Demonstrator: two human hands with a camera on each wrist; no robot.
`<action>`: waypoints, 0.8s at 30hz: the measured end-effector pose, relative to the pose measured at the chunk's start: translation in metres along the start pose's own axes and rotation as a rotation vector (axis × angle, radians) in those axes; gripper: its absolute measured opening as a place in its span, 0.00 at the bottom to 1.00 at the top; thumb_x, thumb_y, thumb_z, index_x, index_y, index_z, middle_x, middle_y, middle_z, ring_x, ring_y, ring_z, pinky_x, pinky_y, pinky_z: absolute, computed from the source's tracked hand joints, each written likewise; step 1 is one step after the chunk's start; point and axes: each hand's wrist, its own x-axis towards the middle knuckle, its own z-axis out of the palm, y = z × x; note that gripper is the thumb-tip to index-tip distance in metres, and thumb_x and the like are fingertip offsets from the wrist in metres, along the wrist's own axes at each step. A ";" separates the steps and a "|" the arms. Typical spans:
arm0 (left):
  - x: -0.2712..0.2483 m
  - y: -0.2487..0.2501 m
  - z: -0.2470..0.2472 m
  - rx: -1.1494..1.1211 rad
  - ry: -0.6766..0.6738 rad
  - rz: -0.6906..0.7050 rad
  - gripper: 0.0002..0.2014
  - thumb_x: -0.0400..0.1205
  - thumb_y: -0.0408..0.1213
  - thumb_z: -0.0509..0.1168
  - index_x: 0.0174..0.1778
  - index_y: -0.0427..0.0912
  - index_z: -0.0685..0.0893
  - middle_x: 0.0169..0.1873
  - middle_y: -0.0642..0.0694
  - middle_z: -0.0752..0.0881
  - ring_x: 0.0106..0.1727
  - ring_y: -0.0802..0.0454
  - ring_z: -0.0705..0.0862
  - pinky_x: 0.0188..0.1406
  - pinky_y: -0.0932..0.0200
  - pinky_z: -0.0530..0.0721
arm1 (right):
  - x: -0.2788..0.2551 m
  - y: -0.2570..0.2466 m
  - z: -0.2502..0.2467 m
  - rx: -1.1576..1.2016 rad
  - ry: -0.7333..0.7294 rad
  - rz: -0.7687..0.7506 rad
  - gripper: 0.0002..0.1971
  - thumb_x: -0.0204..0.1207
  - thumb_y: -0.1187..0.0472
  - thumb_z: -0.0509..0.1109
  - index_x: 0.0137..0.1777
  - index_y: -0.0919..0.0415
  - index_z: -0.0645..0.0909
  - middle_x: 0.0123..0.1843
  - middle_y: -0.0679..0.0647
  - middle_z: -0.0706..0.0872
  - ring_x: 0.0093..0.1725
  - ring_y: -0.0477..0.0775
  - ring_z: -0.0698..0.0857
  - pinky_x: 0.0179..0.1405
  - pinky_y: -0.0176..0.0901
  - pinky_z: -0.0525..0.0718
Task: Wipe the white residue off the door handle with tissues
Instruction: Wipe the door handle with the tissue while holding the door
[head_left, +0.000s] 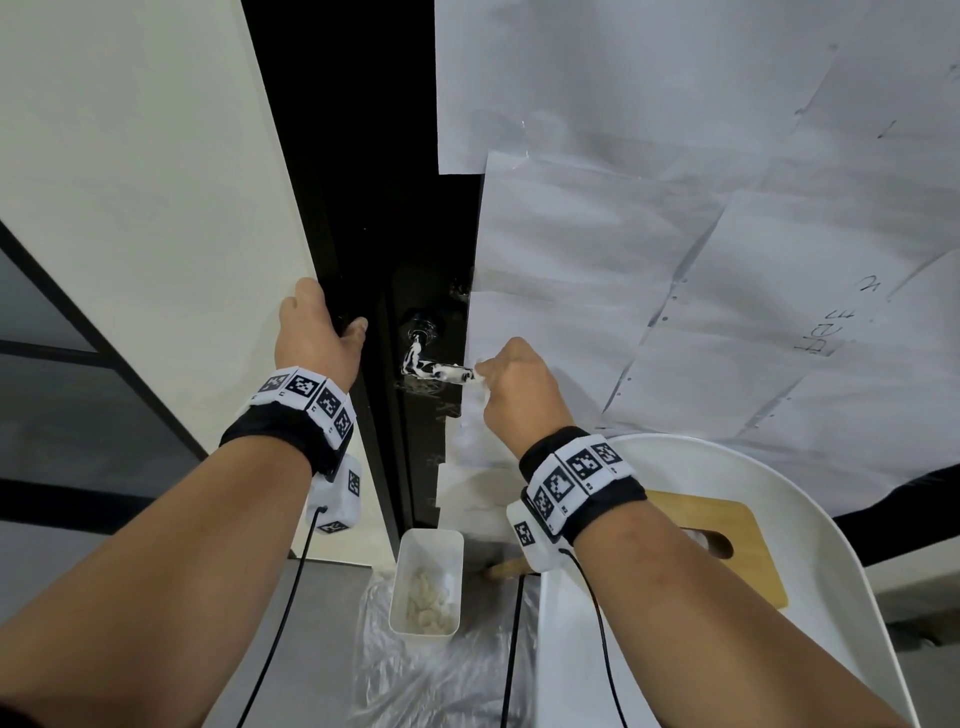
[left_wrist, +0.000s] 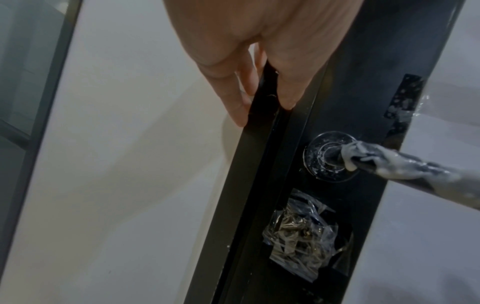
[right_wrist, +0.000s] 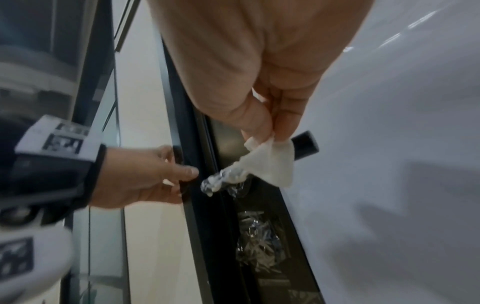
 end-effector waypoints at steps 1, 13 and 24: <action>0.000 0.000 0.000 0.000 -0.001 -0.001 0.18 0.77 0.40 0.71 0.52 0.36 0.70 0.50 0.35 0.78 0.36 0.41 0.76 0.33 0.51 0.73 | 0.001 0.003 -0.002 0.015 0.035 0.011 0.16 0.68 0.83 0.61 0.50 0.73 0.85 0.51 0.65 0.78 0.48 0.65 0.81 0.45 0.53 0.85; 0.000 -0.001 0.001 -0.011 0.004 -0.003 0.18 0.77 0.40 0.71 0.52 0.37 0.70 0.49 0.36 0.79 0.36 0.41 0.77 0.32 0.52 0.73 | 0.003 -0.009 0.008 -0.026 -0.043 -0.038 0.17 0.67 0.82 0.59 0.50 0.71 0.84 0.52 0.64 0.76 0.47 0.63 0.79 0.42 0.49 0.82; 0.000 0.000 0.001 -0.009 0.001 -0.003 0.18 0.78 0.40 0.71 0.52 0.37 0.70 0.50 0.36 0.78 0.36 0.41 0.76 0.32 0.51 0.73 | 0.005 -0.003 0.007 -0.036 -0.010 -0.017 0.19 0.67 0.82 0.58 0.52 0.71 0.85 0.50 0.64 0.76 0.51 0.63 0.78 0.42 0.47 0.79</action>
